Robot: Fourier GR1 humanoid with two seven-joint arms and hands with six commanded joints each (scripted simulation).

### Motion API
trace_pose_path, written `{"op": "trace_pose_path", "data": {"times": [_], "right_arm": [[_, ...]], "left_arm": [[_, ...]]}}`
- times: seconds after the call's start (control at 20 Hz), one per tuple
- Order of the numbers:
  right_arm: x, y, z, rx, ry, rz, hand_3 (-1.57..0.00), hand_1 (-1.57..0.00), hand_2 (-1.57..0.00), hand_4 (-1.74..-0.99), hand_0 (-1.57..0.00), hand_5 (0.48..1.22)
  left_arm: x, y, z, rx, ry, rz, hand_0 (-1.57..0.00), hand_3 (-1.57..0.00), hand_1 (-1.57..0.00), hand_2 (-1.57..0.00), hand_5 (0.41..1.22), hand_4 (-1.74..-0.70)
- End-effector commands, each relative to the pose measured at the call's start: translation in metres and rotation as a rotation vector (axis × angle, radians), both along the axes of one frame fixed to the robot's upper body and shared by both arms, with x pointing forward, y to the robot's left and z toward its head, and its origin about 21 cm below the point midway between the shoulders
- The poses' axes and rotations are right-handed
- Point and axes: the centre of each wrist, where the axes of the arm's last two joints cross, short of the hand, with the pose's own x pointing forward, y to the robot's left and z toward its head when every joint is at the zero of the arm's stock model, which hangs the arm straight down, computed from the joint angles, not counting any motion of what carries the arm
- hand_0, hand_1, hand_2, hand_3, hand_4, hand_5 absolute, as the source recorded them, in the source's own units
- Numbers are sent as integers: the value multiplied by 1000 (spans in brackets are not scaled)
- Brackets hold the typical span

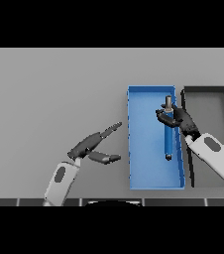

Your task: Pick up the blue pipe and place it into the blue bin.

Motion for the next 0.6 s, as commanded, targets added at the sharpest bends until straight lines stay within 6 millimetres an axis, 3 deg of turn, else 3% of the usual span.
{"op": "trace_pose_path", "data": {"times": [0.0, 0.35, 0.55], "right_arm": [[0, -2, -2, -13, 17, -4, -84, -143, -143, -1083, -156, 934], [-1, -3, -8, -101, 70, 26, -17, -29, -29, -1038, -32, 734], [-1, -3, -9, -121, 74, 35, -6, -11, -11, -1022, -13, 672]], "left_arm": [[-2, -2, -1, -6, 0, -5, 1, 1, 1, 1, 428, -886], [-4, 1, -3, -9, -7, 1, 1, 1, 1, 1, 429, -887], [-1, -1, -1, -1, -8, 4, 1, 1, 1, 1, 431, -887]]}}
